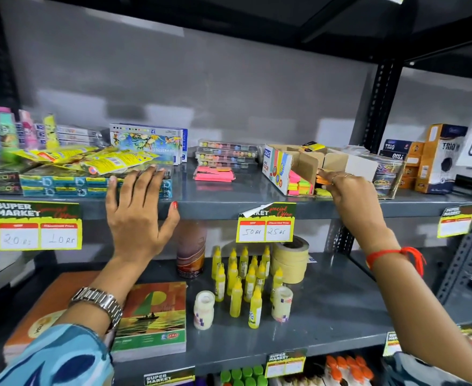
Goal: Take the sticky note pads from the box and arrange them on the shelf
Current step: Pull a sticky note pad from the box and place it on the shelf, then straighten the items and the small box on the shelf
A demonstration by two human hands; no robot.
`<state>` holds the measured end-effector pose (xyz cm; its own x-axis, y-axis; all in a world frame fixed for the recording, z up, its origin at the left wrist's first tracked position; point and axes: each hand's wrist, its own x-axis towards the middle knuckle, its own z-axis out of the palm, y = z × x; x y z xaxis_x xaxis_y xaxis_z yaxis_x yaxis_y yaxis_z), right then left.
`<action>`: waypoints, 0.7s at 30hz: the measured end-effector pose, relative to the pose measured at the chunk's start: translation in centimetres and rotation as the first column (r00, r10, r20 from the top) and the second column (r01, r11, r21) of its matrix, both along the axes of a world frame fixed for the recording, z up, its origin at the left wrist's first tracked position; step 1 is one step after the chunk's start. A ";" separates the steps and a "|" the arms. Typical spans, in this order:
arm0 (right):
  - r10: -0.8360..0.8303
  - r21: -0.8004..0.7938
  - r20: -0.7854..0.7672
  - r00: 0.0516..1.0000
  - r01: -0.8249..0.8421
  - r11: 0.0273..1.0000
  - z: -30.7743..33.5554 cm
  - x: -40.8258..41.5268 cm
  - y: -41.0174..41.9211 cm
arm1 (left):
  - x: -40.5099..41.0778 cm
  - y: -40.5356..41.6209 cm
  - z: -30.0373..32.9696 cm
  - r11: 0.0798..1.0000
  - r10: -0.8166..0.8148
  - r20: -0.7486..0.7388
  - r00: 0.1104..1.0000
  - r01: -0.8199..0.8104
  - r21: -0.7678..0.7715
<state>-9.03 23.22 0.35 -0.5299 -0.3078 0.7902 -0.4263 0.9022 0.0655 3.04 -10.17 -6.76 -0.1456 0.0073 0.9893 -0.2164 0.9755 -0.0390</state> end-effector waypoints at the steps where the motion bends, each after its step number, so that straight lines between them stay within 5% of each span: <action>1: 0.013 0.024 0.042 0.999 -0.014 1.000 0.3 0.2 0.1 | 0.0 0.0 0.0 1.000 0.000 0.000 1.000 0.000 0.002; 12: 0.015 -0.057 0.192 0.981 -0.004 0.998 1.6 1.1 -1.0 | 0.2 -0.1 0.2 1.000 0.000 0.024 1.000 0.000 0.006; 18: 0.162 -0.324 -0.069 0.984 -0.176 0.930 2.7 4.5 -6.7 | 0.3 -0.2 0.2 1.000 0.000 0.045 0.999 -0.001 0.006; 21: 0.259 -0.287 0.031 0.965 -0.240 0.927 3.3 5.1 -11.3 | 0.2 -0.2 0.2 1.000 0.006 0.049 0.999 -0.006 0.007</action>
<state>-3.94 11.92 3.67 -0.5190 -0.2094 0.8287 -0.6346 0.7440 -0.2094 3.29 -10.35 -6.56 -0.1942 -0.0006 0.9810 -0.2200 0.9746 -0.0429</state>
